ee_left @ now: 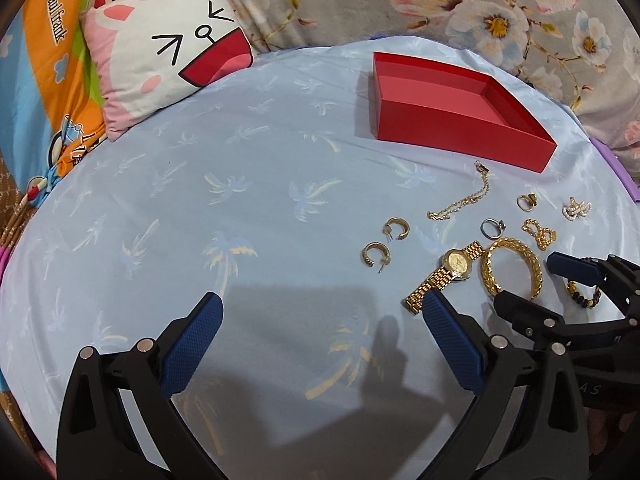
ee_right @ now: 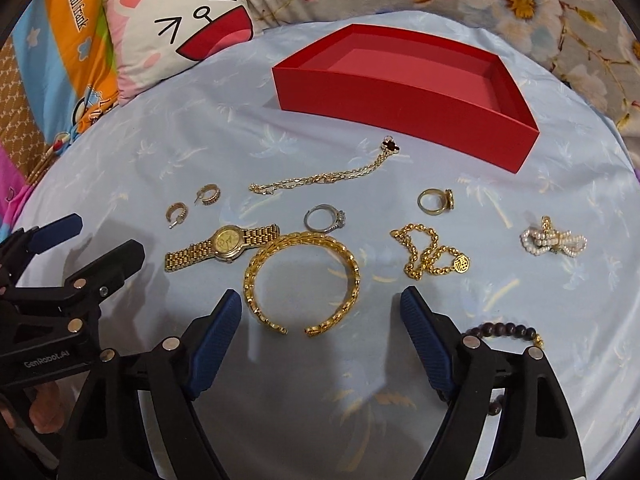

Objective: Organize jewelry
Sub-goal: 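Grasp the gold watch with the left gripper while the right gripper grasps the gold bangle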

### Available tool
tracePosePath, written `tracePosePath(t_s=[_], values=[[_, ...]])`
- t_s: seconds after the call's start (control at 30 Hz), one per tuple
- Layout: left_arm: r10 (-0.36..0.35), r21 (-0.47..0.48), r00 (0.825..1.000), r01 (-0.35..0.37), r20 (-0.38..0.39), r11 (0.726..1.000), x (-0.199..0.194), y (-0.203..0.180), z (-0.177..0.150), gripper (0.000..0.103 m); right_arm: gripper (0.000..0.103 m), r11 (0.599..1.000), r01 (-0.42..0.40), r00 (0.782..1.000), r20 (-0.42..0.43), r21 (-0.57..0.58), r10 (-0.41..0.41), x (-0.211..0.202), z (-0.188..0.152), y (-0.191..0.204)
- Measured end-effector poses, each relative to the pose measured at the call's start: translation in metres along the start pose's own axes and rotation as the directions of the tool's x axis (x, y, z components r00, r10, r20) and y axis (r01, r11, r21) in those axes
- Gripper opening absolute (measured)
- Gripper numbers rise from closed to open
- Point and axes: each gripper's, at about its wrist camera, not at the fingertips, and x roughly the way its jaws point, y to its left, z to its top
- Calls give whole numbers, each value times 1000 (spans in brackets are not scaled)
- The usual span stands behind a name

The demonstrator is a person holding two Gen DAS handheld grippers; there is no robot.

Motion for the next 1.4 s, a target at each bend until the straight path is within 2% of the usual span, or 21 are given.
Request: tracePosePath(t_s=[0.07,0.2,0.3,0.43,0.63,0.8,0.87,1.03,1.2,1.3,1.4], values=[[-4,4,1000,4,4,1000,1,0,0,97,75,1000,23,1000,9,-13,-23,1,0,2],[-15,25,1000,15,7,1000,1,-4,1,97,56,999,32,999,33,-2,-32,1,2,-3],[-42,48,999,42,9,998,0,-10,3,98,55,1000,18,999,35,25,-19,-2,0,-11],[-121,113,993,120,5,986,-2,-26,7,97,55,997,12,999,49,76,-16,-14,-4,-27],[-158,226,987,159,-20,961,13,-61,10,95,56,986,45,994,93,163,-61,-39,-11,-58],[-196,217,976,211,-91,953,32,-72,11,76,56,975,55,991,107,214,-79,-48,-15,-79],[-191,217,978,205,-85,954,32,-73,11,73,56,973,54,991,109,222,-80,-48,-17,-83],[-198,228,977,211,-77,951,32,-78,11,54,56,973,38,993,104,226,-63,-43,-17,-87],[-221,238,972,233,-75,943,26,-83,9,27,56,974,29,994,99,226,-52,-41,-18,-88],[-252,215,964,265,-87,940,22,-83,8,23,56,974,26,993,107,225,-51,-44,-18,-88],[-279,190,955,293,-97,937,17,-80,9,22,56,975,26,992,118,221,-53,-48,-18,-87]])
